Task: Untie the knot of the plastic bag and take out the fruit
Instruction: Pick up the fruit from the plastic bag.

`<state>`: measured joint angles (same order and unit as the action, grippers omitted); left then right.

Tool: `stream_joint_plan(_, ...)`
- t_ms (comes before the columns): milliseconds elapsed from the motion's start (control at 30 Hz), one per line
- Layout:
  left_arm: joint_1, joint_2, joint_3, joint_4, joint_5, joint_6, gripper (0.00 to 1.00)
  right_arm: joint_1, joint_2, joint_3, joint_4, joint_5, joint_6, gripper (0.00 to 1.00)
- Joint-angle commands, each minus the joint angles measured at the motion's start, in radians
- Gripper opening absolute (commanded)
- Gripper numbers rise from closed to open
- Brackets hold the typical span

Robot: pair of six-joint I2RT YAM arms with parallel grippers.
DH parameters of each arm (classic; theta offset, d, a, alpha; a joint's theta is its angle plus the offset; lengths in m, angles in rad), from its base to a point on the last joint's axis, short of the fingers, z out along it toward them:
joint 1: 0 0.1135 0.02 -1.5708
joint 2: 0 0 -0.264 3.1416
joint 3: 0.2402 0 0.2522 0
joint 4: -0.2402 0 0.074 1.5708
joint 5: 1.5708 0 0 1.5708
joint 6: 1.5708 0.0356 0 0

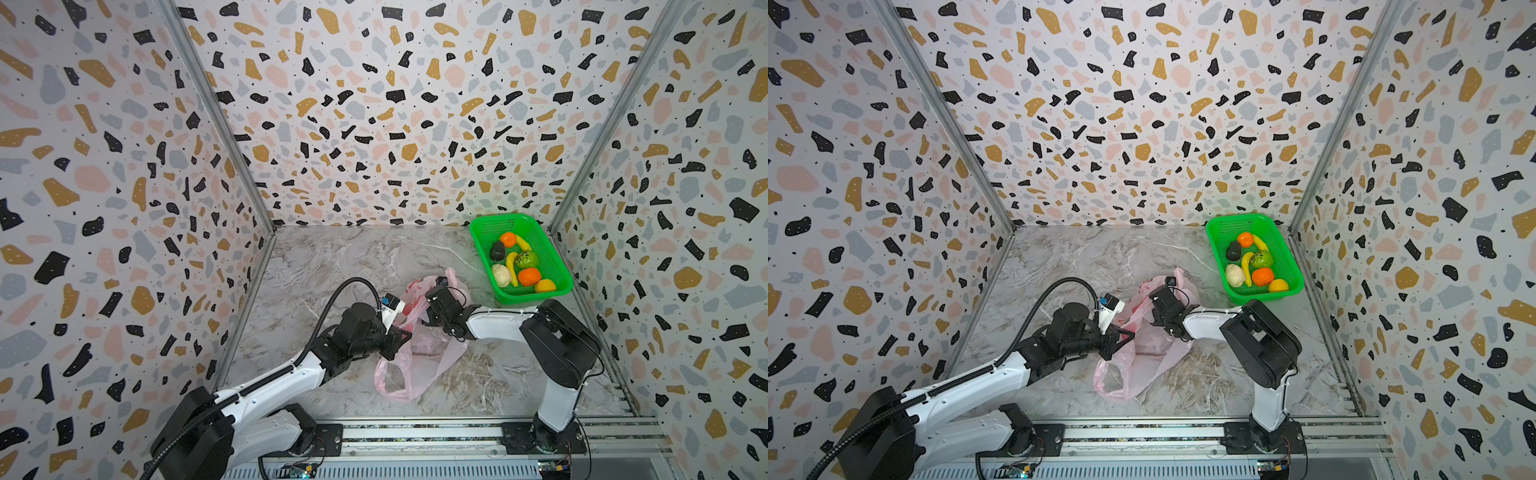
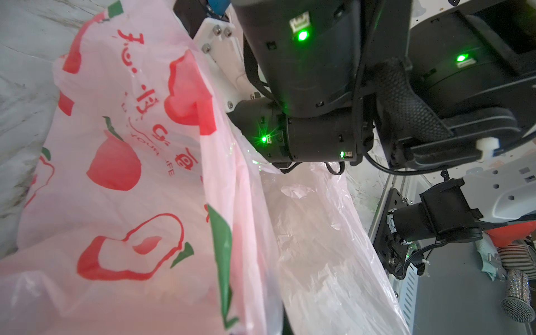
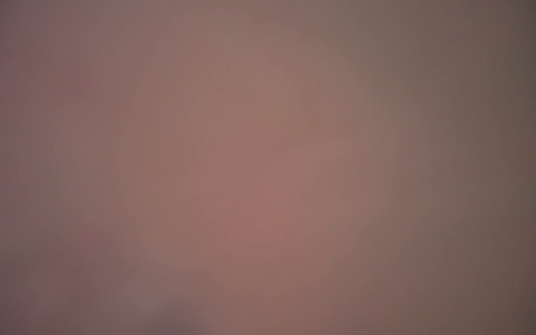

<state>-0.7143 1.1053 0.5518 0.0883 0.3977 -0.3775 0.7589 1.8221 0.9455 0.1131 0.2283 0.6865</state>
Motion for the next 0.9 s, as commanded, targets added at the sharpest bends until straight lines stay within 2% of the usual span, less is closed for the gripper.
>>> stream_joint_plan(0,0.003,-0.018,0.034,-0.004,-0.038,0.02,0.0,0.01,-0.08,-0.017,-0.032,-0.017,-0.037,0.56)
stream_joint_plan(133,0.003,-0.024,0.05,-0.015,-0.102,0.013,0.0,0.025,-0.153,-0.042,-0.057,-0.07,-0.082,0.51)
stream_joint_plan(367,0.003,-0.044,0.067,-0.015,-0.184,-0.003,0.0,0.053,-0.331,-0.108,-0.155,-0.185,-0.134,0.5)
stream_joint_plan(500,0.003,-0.061,0.079,-0.034,-0.231,0.012,0.0,0.087,-0.463,-0.135,-0.221,-0.207,-0.168,0.51)
stream_joint_plan(700,0.003,-0.05,0.093,-0.041,-0.227,0.033,0.0,0.105,-0.626,-0.128,-0.286,-0.265,-0.219,0.52)
stream_joint_plan(867,0.003,-0.047,0.091,-0.043,-0.222,0.032,0.0,0.089,-0.694,-0.041,-0.356,-0.259,-0.254,0.52)
